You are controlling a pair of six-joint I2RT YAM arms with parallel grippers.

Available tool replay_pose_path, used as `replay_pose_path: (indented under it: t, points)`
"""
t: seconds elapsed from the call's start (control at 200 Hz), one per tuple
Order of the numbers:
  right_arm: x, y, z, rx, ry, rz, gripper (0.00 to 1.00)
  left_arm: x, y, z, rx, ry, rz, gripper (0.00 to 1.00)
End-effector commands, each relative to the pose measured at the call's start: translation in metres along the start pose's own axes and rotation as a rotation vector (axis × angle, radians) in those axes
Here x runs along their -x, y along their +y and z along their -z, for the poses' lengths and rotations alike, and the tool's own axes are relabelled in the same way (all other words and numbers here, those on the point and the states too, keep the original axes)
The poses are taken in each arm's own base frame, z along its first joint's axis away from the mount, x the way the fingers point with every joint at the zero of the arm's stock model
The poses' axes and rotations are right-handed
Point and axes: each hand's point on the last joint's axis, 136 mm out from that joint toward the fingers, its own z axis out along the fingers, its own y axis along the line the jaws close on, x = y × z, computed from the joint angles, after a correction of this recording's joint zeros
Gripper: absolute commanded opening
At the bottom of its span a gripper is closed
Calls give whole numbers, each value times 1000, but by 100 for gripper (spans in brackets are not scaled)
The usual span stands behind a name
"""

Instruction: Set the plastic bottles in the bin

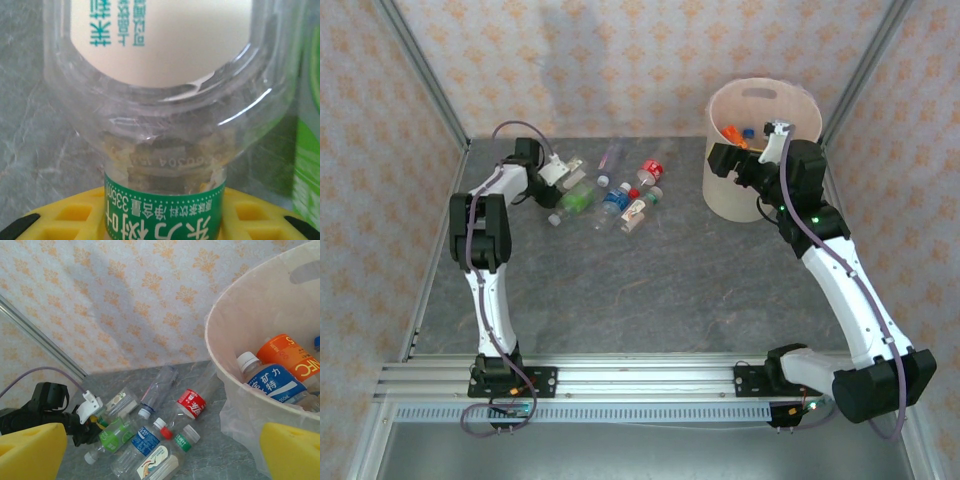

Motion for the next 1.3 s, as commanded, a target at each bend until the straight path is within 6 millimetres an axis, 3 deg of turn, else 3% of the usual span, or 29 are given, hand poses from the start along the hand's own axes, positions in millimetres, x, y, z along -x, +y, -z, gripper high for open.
replay_pose_path:
  t: [0.0,0.145,0.17,0.185,0.25,0.38,0.515,0.696,0.886,1.051,1.166,1.291]
  points:
    - [19,12,13,34,-74,13,99,22,11,41,63,-108,67,20]
    - [17,12,15,47,-100,-21,99,47,22,96,132,-247,246,0]
    - [16,12,14,53,-103,-29,99,51,22,101,137,-278,284,0]
    - [16,12,14,55,-104,-34,99,57,23,118,151,-320,304,0]
    - [12,12,14,66,-103,-56,99,71,21,148,177,-431,384,0]
    - [2,20,12,119,-65,-85,99,92,-7,197,143,-626,470,0]
    - [-14,20,8,136,-28,-120,99,107,-49,230,82,-742,505,0]
    - [-33,32,0,232,24,-162,99,121,-124,251,-99,-834,504,0]
    - [-51,67,3,359,86,-100,99,133,-220,276,-418,-903,383,0]
    - [-56,95,6,478,111,-78,99,135,-287,307,-645,-921,212,0]
    - [-53,118,12,584,122,-62,99,134,-314,312,-671,-898,108,0]
    - [-41,131,18,643,84,-82,99,136,-313,309,-625,-889,105,0]
